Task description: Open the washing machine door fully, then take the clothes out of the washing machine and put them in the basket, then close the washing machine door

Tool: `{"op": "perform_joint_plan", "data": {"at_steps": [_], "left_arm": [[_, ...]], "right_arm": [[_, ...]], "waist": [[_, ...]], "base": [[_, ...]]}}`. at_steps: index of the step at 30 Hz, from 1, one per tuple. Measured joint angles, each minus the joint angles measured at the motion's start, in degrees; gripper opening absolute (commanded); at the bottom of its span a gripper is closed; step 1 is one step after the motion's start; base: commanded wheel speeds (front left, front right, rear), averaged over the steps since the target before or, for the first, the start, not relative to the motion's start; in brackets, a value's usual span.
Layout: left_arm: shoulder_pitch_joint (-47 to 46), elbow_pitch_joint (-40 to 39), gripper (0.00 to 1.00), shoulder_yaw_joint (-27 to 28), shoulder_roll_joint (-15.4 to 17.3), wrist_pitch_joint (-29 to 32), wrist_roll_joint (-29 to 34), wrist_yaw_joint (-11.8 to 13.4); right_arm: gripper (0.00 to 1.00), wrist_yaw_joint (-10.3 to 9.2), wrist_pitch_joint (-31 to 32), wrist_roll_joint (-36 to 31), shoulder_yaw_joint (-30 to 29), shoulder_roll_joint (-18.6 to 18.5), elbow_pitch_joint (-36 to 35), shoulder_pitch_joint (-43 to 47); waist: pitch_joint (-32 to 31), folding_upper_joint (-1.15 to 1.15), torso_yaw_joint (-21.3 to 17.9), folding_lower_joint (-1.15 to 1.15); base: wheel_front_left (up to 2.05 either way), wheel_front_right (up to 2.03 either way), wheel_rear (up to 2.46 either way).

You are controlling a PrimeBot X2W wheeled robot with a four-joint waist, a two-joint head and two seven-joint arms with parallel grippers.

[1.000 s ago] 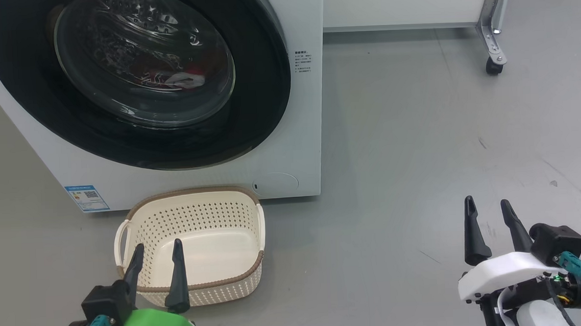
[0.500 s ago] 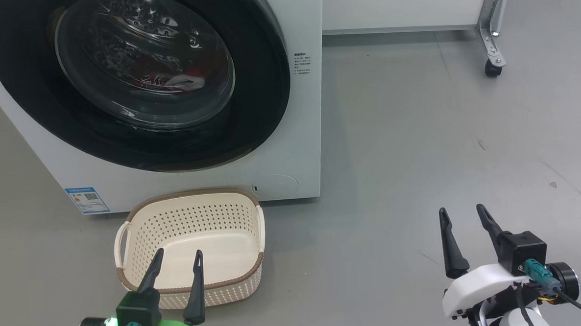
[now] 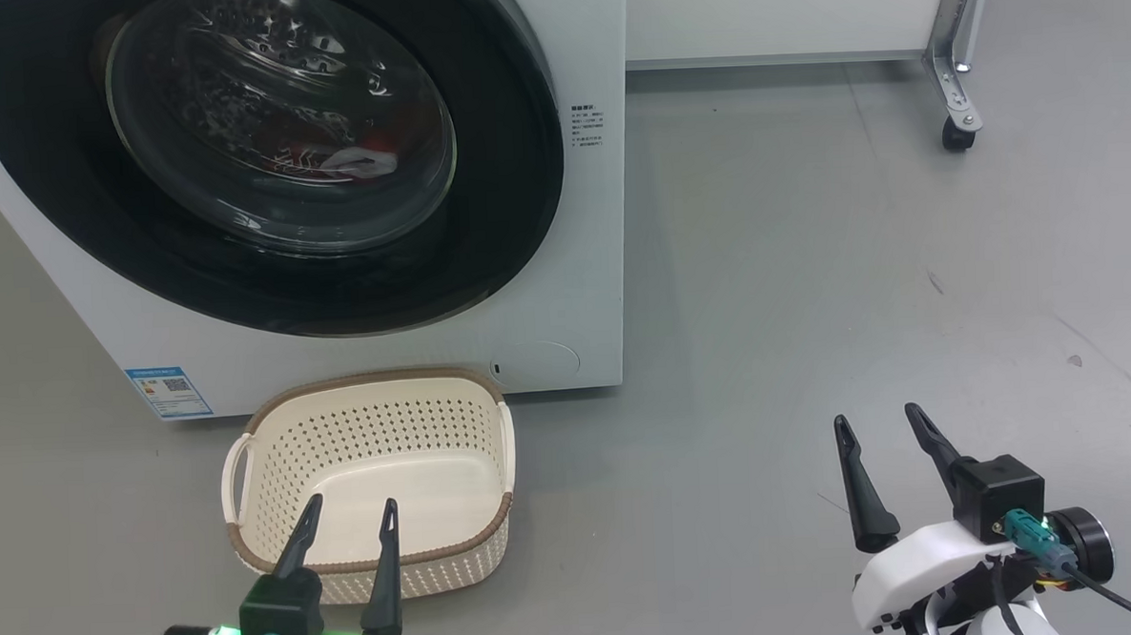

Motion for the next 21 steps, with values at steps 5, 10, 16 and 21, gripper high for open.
{"op": "perform_joint_plan", "data": {"at_steps": [5, 10, 16, 21], "left_arm": [[0.0, 0.3, 1.0, 0.0, 0.0, 0.0, -0.4, 0.2], [0.0, 0.7, 1.0, -0.8, 0.0, 0.0, -0.5, 0.2], [-0.1, 1.2, 1.0, -1.0, 0.0, 0.0, -0.5, 0.2], [-0.2, 1.4, 1.0, -1.1, 0.0, 0.0, -0.6, 0.2]], "right_arm": [[1.0, -0.01, 0.0, 0.0, 0.0, 0.0, 0.2, 0.0], [1.0, -0.01, 0.0, 0.1, 0.0, 0.1, 0.3, 0.0], [1.0, -0.02, 0.0, 0.1, 0.0, 0.1, 0.6, 0.0], [1.0, -0.02, 0.0, 0.2, 0.0, 0.2, 0.7, 0.0]], "waist": [[-0.1, 0.0, 0.0, 0.0], [-0.1, 0.0, 0.1, 0.0], [-0.1, 0.0, 0.1, 0.0], [-0.1, 0.0, 0.1, 0.0]], "base": [[0.0, 0.0, 0.0], [0.0, 0.0, 0.0], [0.0, 0.0, 0.0], [0.0, 0.0, 0.0]]}}
